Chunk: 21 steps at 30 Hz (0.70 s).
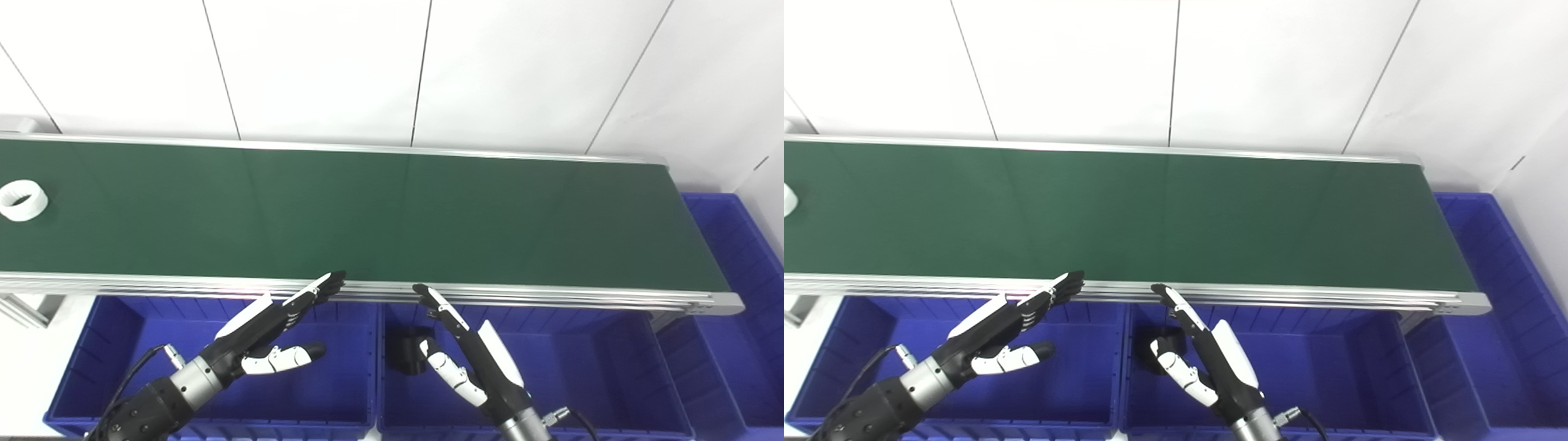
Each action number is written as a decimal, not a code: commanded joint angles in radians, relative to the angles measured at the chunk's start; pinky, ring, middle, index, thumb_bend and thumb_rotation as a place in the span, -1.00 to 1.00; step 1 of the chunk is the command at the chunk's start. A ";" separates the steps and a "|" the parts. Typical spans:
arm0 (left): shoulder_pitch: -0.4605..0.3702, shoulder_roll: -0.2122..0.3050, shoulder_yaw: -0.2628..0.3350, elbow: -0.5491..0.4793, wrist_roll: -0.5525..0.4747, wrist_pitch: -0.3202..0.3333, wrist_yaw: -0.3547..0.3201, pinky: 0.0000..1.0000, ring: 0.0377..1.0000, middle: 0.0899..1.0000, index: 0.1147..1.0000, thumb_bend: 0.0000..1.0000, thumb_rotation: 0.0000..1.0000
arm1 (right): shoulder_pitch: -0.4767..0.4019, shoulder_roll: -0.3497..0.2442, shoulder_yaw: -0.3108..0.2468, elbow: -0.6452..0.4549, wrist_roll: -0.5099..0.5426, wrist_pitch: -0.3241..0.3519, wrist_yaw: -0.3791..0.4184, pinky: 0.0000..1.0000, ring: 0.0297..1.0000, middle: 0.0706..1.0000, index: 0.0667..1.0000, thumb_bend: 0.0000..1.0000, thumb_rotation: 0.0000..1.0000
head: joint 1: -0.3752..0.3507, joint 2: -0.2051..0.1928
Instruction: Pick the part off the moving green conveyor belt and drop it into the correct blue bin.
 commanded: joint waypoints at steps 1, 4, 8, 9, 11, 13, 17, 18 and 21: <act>-0.019 -0.001 0.008 -0.015 -0.021 -0.028 0.000 1.00 1.00 1.00 1.00 -0.41 0.34 | -0.009 0.002 0.000 -0.023 0.013 -0.020 -0.004 0.76 0.86 0.92 0.90 -0.26 0.90 | -0.005 0.003; -0.018 0.002 0.007 -0.019 0.001 -0.030 0.008 0.98 1.00 1.00 1.00 -0.43 0.34 | -0.012 0.004 0.000 -0.024 0.004 -0.015 -0.008 0.75 0.85 0.92 0.89 -0.23 0.91 | -0.007 0.004; -0.021 0.000 0.008 -0.018 0.016 -0.032 0.014 0.98 1.00 1.00 1.00 -0.44 0.35 | -0.013 0.007 -0.002 -0.023 0.003 -0.014 -0.011 0.73 0.83 0.91 0.88 -0.22 0.89 | -0.007 0.001; -0.022 0.000 0.008 -0.016 0.022 -0.038 0.016 0.98 1.00 1.00 1.00 -0.45 0.35 | -0.013 0.008 -0.002 -0.023 0.003 -0.012 -0.010 0.73 0.83 0.91 0.88 -0.22 0.89 | -0.007 -0.001; -0.025 -0.001 0.008 -0.009 0.023 -0.044 0.017 0.99 1.00 1.00 1.00 -0.44 0.35 | -0.013 0.007 -0.001 -0.023 0.001 -0.011 -0.010 0.74 0.84 0.91 0.88 -0.22 0.91 | -0.009 -0.002; -0.025 -0.001 0.010 -0.006 0.022 -0.046 0.016 0.99 1.00 1.00 1.00 -0.44 0.34 | -0.015 0.007 -0.001 -0.021 -0.002 -0.016 -0.011 0.74 0.84 0.91 0.88 -0.23 0.92 | -0.009 -0.002; -0.026 -0.003 0.012 -0.010 0.022 -0.045 0.018 0.99 1.00 1.00 1.00 -0.44 0.30 | -0.013 0.006 -0.001 -0.025 -0.004 -0.012 -0.010 0.73 0.84 0.91 0.88 -0.22 0.92 | -0.008 -0.004; -0.027 -0.003 0.012 -0.010 0.023 -0.045 0.018 0.98 1.00 1.00 1.00 -0.44 0.30 | -0.012 0.006 -0.002 -0.027 -0.003 -0.011 -0.009 0.73 0.84 0.91 0.89 -0.23 0.92 | -0.009 -0.010; -0.027 -0.005 0.011 -0.011 0.022 -0.042 0.018 0.98 1.00 1.00 1.00 -0.44 0.30 | -0.010 0.006 -0.002 -0.026 -0.002 -0.015 -0.010 0.74 0.85 0.91 0.89 -0.26 0.90 | -0.009 -0.013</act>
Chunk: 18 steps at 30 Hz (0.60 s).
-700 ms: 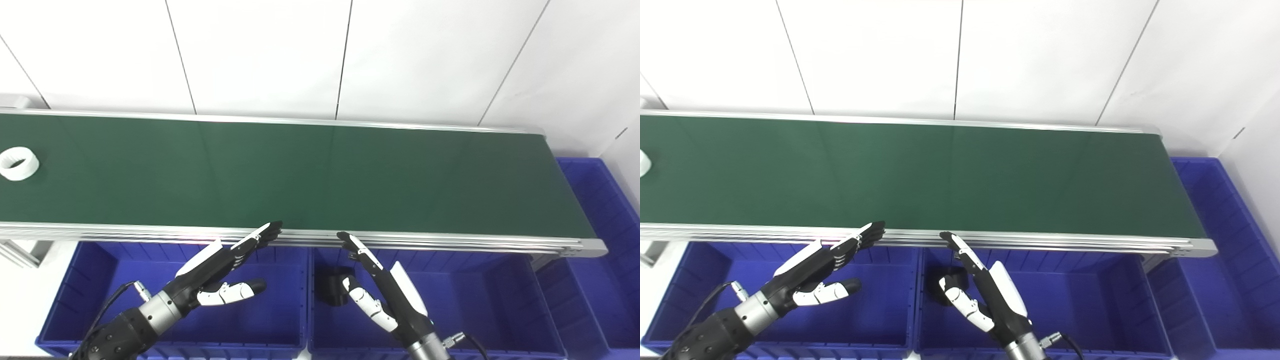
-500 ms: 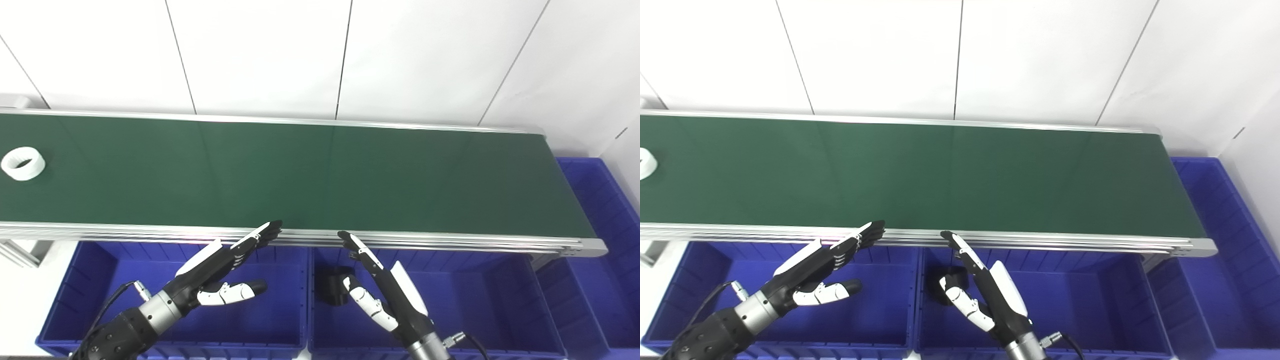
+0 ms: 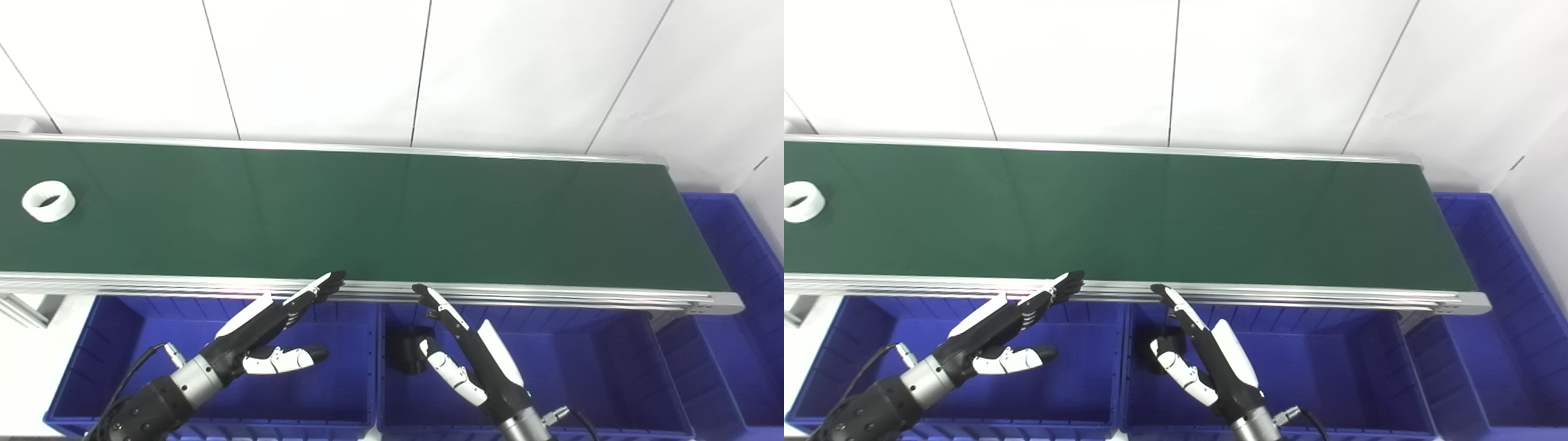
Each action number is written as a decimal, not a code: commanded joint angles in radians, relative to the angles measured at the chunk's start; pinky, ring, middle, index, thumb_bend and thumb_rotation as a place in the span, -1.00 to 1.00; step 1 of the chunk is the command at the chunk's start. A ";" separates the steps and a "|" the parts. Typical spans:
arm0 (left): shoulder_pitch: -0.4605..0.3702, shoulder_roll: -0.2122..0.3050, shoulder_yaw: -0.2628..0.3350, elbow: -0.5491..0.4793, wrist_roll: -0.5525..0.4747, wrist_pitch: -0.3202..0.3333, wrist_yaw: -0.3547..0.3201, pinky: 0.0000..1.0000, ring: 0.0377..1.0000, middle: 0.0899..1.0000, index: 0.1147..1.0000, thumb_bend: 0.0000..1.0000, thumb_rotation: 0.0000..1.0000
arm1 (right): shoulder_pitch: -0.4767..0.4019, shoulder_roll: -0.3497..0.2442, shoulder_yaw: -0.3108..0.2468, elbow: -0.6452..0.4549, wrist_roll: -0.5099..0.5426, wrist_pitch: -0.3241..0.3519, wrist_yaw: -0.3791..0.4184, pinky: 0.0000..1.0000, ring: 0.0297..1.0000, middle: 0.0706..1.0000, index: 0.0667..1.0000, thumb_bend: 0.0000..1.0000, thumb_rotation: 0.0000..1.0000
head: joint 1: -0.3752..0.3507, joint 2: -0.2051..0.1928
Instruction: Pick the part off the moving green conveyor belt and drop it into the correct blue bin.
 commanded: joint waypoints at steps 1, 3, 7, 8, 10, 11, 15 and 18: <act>-0.020 -0.004 0.009 -0.015 -0.009 -0.037 0.012 0.98 1.00 1.00 1.00 -0.44 0.30 | -0.008 0.006 -0.002 -0.026 0.007 -0.016 -0.010 0.73 0.85 0.91 0.89 -0.26 0.90 | 0.005 0.002; -0.019 -0.005 0.009 -0.014 -0.006 -0.039 0.014 0.98 1.00 1.00 1.00 -0.43 0.30 | -0.007 0.006 -0.002 -0.021 0.008 -0.022 -0.012 0.73 0.84 0.92 0.89 -0.26 0.89 | 0.005 0.002; -0.015 -0.005 0.010 -0.021 -0.002 -0.040 0.016 0.96 1.00 1.00 1.00 -0.45 0.28 | -0.006 0.004 -0.001 -0.022 0.002 -0.026 -0.014 0.74 0.83 0.92 0.88 -0.25 0.90 | 0.004 0.006; -0.013 -0.004 0.010 -0.024 0.002 -0.038 0.017 0.97 1.00 1.00 1.00 -0.45 0.27 | -0.006 0.004 -0.001 -0.024 0.002 -0.025 -0.014 0.74 0.84 0.92 0.88 -0.26 0.89 | 0.003 0.007; -0.011 -0.004 0.010 -0.029 0.004 -0.037 0.017 0.97 1.00 1.00 1.00 -0.45 0.27 | -0.006 0.004 -0.001 -0.025 0.004 -0.023 -0.012 0.74 0.84 0.92 0.88 -0.26 0.88 | 0.004 0.008; -0.011 -0.004 0.010 -0.029 0.003 -0.038 0.017 0.97 1.00 1.00 1.00 -0.46 0.28 | -0.006 0.004 0.000 -0.024 0.005 -0.023 -0.012 0.74 0.84 0.92 0.88 -0.26 0.88 | 0.004 0.008; -0.010 -0.003 0.009 -0.032 0.002 -0.035 0.018 0.97 1.00 1.00 1.00 -0.46 0.27 | -0.005 0.006 0.000 -0.024 0.008 -0.022 -0.011 0.73 0.84 0.92 0.89 -0.25 0.90 | 0.005 0.010; -0.008 -0.004 0.010 -0.035 -0.005 -0.027 0.017 0.97 1.00 1.00 1.00 -0.45 0.26 | -0.004 0.006 0.001 -0.025 0.006 -0.022 -0.012 0.73 0.84 0.92 0.88 -0.24 0.90 | 0.006 0.011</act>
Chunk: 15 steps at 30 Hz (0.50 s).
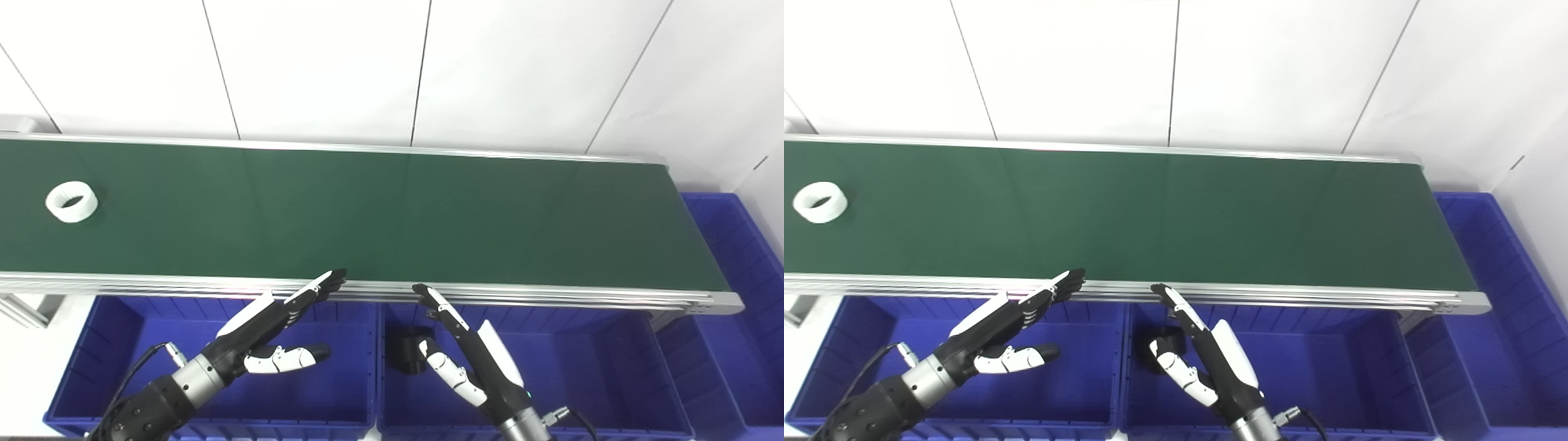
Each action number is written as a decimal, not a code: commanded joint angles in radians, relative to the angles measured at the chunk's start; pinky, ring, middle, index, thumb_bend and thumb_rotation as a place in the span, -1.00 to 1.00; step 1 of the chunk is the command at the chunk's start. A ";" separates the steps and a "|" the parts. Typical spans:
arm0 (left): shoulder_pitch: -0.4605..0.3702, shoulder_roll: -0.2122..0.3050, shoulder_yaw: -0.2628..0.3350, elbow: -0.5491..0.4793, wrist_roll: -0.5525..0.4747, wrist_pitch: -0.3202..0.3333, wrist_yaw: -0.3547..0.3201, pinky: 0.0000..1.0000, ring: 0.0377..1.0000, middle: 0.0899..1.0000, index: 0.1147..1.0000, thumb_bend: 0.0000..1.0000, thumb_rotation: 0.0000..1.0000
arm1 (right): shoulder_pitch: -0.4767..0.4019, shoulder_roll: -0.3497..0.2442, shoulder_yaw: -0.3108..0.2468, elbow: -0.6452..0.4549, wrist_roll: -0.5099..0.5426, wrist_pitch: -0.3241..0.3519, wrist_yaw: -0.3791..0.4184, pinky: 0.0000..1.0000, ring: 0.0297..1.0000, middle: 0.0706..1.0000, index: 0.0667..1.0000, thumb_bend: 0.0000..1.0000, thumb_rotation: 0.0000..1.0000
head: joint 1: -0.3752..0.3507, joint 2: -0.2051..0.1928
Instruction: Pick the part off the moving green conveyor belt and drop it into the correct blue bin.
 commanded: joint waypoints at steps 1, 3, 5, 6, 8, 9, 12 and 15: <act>-0.007 0.001 0.009 -0.030 -0.010 -0.024 0.010 0.97 1.00 1.00 1.00 -0.44 0.24 | -0.004 0.006 0.001 -0.026 0.007 -0.021 -0.010 0.74 0.85 0.92 0.89 -0.23 0.92 | 0.001 0.001; -0.006 0.002 0.009 -0.031 -0.010 -0.022 0.010 0.97 1.00 1.00 1.00 -0.43 0.23 | -0.005 0.006 0.001 -0.026 0.007 -0.020 -0.009 0.74 0.85 0.92 0.89 -0.23 0.93 | 0.001 0.001; -0.006 0.003 0.009 -0.031 -0.007 -0.024 0.010 0.97 1.00 1.00 1.00 -0.43 0.23 | -0.005 0.007 0.001 -0.025 0.007 -0.021 -0.010 0.75 0.86 0.92 0.89 -0.22 0.93 | 0.001 0.002; -0.006 0.004 0.008 -0.030 -0.007 -0.027 0.009 0.97 1.00 1.00 1.00 -0.43 0.23 | -0.005 0.007 0.001 -0.023 0.006 -0.023 -0.011 0.75 0.86 0.92 0.89 -0.22 0.93 | 0.001 0.002; -0.006 0.005 0.008 -0.031 -0.004 -0.027 0.010 0.97 1.00 1.00 1.00 -0.43 0.23 | -0.005 0.008 0.001 -0.023 0.006 -0.023 -0.012 0.75 0.86 0.92 0.89 -0.22 0.93 | 0.000 0.003; -0.005 0.004 0.008 -0.031 -0.003 -0.028 0.011 0.97 1.00 1.00 1.00 -0.43 0.23 | -0.005 0.008 0.002 -0.022 0.007 -0.023 -0.012 0.75 0.86 0.92 0.89 -0.23 0.92 | 0.000 0.003; -0.004 0.004 0.009 -0.033 -0.006 -0.028 0.011 0.97 1.00 1.00 1.00 -0.44 0.21 | -0.002 0.008 0.002 -0.028 0.004 -0.015 -0.010 0.74 0.85 0.92 0.89 -0.23 0.92 | -0.002 0.004; -0.003 0.004 0.009 -0.038 -0.009 -0.022 0.010 0.97 1.00 1.00 1.00 -0.44 0.20 | 0.001 0.011 0.001 -0.028 0.009 -0.013 -0.010 0.72 0.82 0.92 0.89 -0.22 0.91 | -0.002 0.005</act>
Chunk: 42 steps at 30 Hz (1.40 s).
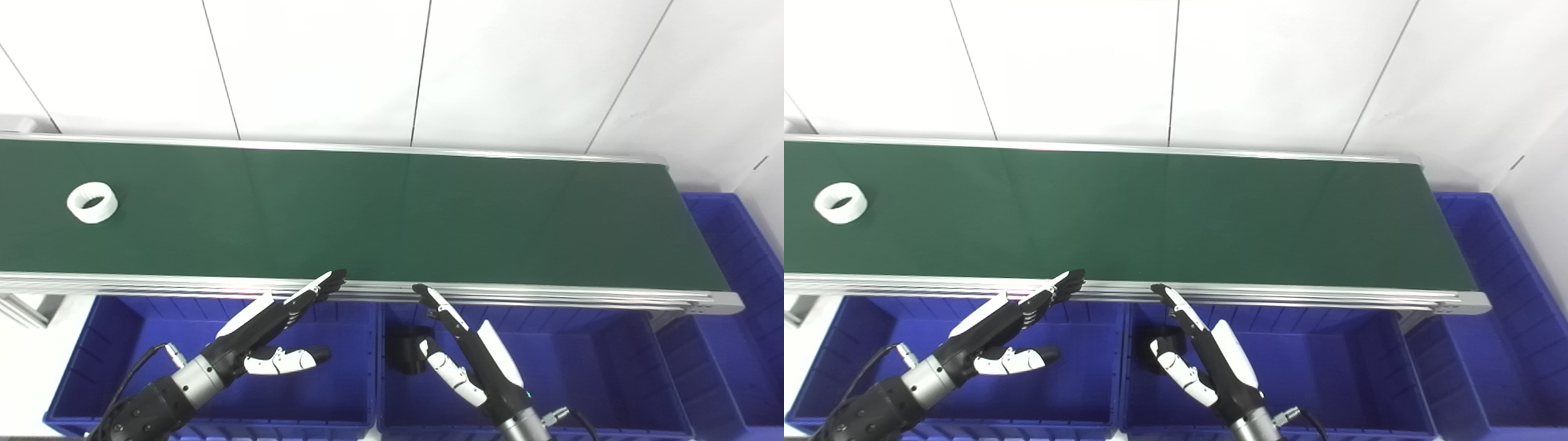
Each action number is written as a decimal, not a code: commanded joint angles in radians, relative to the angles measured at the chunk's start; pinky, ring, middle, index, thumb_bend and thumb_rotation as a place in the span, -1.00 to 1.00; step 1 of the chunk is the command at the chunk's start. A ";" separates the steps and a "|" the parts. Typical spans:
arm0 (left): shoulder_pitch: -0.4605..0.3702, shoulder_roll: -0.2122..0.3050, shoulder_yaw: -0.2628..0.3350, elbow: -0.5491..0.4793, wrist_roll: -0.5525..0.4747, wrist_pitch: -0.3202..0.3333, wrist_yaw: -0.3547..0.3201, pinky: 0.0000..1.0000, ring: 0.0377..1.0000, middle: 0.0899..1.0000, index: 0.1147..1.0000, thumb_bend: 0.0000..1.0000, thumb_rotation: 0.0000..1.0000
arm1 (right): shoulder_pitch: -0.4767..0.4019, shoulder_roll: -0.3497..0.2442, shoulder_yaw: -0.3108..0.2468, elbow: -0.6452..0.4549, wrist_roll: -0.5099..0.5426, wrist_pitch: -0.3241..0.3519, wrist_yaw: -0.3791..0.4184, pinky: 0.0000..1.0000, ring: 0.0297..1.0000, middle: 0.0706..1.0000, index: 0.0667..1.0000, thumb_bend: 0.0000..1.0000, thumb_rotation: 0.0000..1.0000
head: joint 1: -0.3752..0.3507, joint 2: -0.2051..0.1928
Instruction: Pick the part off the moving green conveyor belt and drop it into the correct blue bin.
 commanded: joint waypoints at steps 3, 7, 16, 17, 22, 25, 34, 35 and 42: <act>-0.006 0.005 0.010 -0.035 -0.008 -0.023 0.010 0.97 1.00 1.00 1.00 -0.45 0.20 | 0.000 0.010 0.002 -0.029 0.006 -0.015 -0.010 0.72 0.82 0.92 0.89 -0.22 0.91 | 0.000 -0.006; -0.005 0.006 0.011 -0.031 -0.020 -0.023 0.006 0.97 1.00 1.00 1.00 -0.42 0.20 | 0.000 0.010 0.003 -0.024 0.005 -0.022 -0.012 0.73 0.84 0.92 0.89 -0.22 0.93 | 0.004 -0.009; -0.004 0.005 0.013 -0.038 -0.001 -0.027 0.013 0.97 1.00 1.00 1.00 -0.45 0.17 | 0.000 0.012 0.004 -0.023 -0.008 -0.020 -0.018 0.73 0.84 0.92 0.89 -0.23 0.96 | 0.013 -0.011; -0.004 0.005 0.012 -0.036 0.000 -0.029 0.013 0.96 1.00 1.00 1.00 -0.45 0.17 | 0.001 0.012 0.004 -0.022 -0.008 -0.021 -0.019 0.65 0.70 0.92 0.89 -0.23 0.96 | 0.013 -0.011; 0.005 -0.013 -0.003 0.017 0.024 -0.079 0.020 0.96 1.00 1.00 1.00 -0.44 0.17 | 0.014 -0.006 0.004 0.022 0.006 -0.069 -0.027 0.73 0.81 0.92 0.90 -0.22 0.98 | 0.132 -0.149; 0.010 -0.031 -0.014 0.067 0.070 -0.129 0.041 0.96 1.00 1.00 1.00 -0.38 0.17 | 0.025 -0.021 0.003 0.058 0.009 -0.110 -0.042 0.76 0.87 0.93 0.91 -0.20 0.98 | 0.182 -0.214; 0.003 -0.038 -0.030 0.110 0.100 -0.156 0.066 0.93 1.00 1.00 1.00 -0.32 -0.04 | 0.004 -0.072 0.086 0.138 0.012 -0.129 -0.167 0.74 0.85 0.91 0.88 -0.20 0.90 | 0.172 -0.284; 0.001 -0.038 -0.030 0.112 0.100 -0.156 0.067 0.93 1.00 1.00 1.00 -0.31 -0.05 | 0.001 -0.077 0.096 0.144 0.011 -0.129 -0.179 0.74 0.85 0.91 0.88 -0.19 0.90 | 0.168 -0.287; -0.009 -0.037 -0.031 0.107 0.108 -0.153 0.066 0.89 1.00 1.00 1.00 -0.30 -0.09 | -0.013 -0.104 0.141 0.164 0.022 -0.129 -0.230 0.73 0.85 0.92 0.90 -0.12 0.94 | 0.167 -0.272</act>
